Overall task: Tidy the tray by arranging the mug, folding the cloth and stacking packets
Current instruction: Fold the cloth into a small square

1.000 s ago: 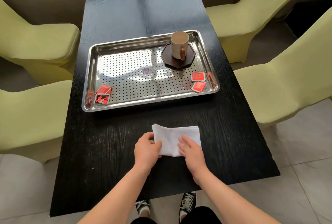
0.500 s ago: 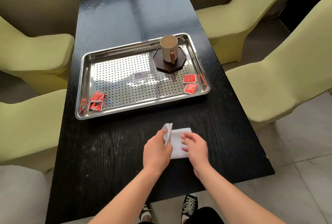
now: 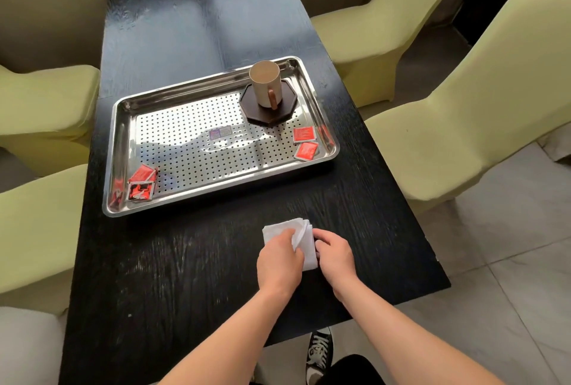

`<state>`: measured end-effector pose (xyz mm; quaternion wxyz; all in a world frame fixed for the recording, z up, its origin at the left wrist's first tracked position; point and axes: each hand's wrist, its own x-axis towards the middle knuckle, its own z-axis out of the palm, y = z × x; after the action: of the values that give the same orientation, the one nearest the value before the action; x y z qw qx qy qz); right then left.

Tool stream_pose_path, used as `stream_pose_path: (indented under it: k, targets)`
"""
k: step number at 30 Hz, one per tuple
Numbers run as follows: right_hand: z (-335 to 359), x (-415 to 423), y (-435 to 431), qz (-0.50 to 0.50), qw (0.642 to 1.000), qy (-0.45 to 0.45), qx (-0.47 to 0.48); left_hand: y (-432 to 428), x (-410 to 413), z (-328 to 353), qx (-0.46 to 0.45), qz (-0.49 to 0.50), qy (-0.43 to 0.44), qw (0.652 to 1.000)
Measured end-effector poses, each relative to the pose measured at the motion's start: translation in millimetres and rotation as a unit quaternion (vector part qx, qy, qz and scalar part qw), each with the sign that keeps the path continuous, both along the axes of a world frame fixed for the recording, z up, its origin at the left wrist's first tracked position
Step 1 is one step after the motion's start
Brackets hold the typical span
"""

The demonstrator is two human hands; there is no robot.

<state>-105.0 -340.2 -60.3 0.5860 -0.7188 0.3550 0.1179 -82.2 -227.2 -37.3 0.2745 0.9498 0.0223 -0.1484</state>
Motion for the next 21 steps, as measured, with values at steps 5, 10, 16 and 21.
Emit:
stream_pose_path:
  k: [5,10,16,21]
  targets:
    - [1,2,-5,0.008,1.0,-0.008,0.008,-6,-8,-5,-0.017,-0.037,-0.005,0.999]
    - [1,-1,-4,0.018,0.999,-0.024,0.014,16,-19,-16,0.078,-0.166,-0.116,0.976]
    - [-5,-3,2,0.155,0.974,-0.022,-0.165,42,-27,-48,0.138,-0.287,-0.026,0.948]
    - [-10,-6,1,0.214,0.94,-0.01,-0.265,47,-29,-60,0.144,-0.321,0.024,0.936]
